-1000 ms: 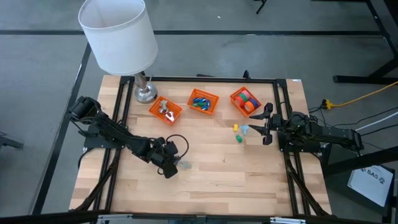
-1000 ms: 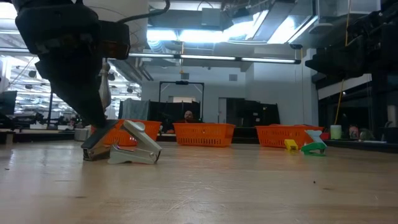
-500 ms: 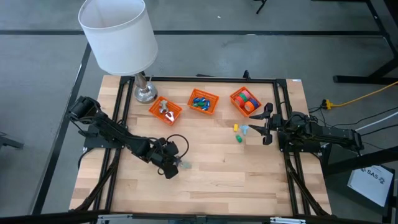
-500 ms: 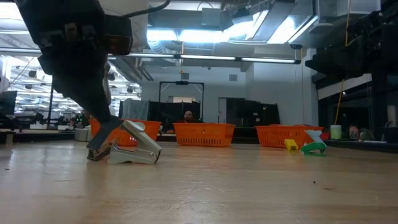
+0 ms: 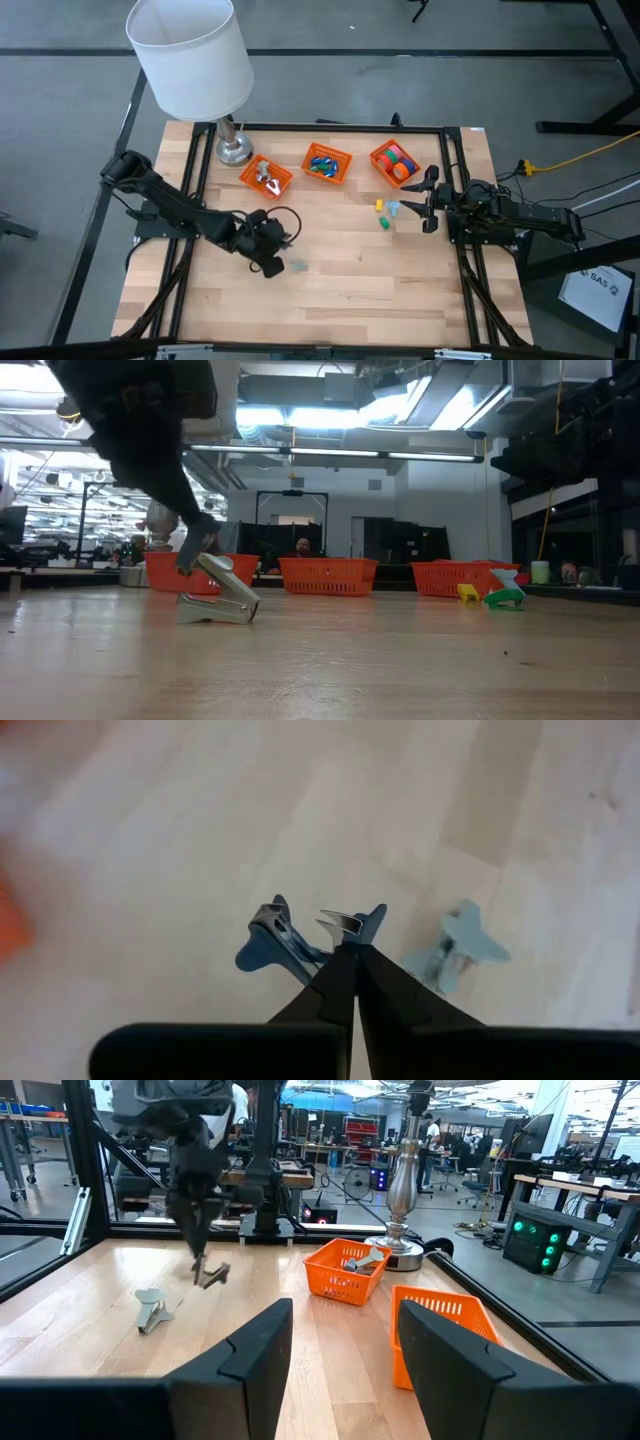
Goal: Pick and place Stapler, Stapler remover, tape
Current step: Put the dark blue staple remover into the left orange bin
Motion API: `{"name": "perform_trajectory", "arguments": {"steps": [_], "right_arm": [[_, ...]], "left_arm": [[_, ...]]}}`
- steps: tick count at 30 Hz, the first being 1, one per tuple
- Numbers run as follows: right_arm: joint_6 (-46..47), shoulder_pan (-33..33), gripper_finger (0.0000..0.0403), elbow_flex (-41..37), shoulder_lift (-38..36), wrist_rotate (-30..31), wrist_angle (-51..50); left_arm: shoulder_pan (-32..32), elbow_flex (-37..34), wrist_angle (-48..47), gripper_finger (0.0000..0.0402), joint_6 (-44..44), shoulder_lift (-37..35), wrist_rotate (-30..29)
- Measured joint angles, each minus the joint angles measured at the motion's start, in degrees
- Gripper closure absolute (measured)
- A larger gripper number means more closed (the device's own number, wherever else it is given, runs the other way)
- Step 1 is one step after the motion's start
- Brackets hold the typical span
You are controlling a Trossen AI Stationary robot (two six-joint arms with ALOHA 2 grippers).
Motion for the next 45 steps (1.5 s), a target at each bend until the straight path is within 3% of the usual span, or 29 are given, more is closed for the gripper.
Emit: {"name": "perform_trajectory", "arguments": {"steps": [13,22,32,45], "right_arm": [[0.0,0.0,0.0214,0.0,0.0,0.0,0.0],[0.0,0.0,0.0214,0.0,0.0,0.0,0.0],[0.0,0.0,0.0215,0.0,0.0,0.0,0.0],[0.0,0.0,0.0215,0.0,0.0,0.0,0.0]], "left_arm": [[5.5,0.1,-4.3,0.0398,10.0,-12.4,-10.3],[11.9,0.1,-4.8,0.0398,15.8,-16.0,-13.8],[23.0,0.2,-9.3,0.0398,16.0,-14.2,-12.8],[31.2,0.2,-9.8,0.0398,16.0,-0.6,-4.6]]}}
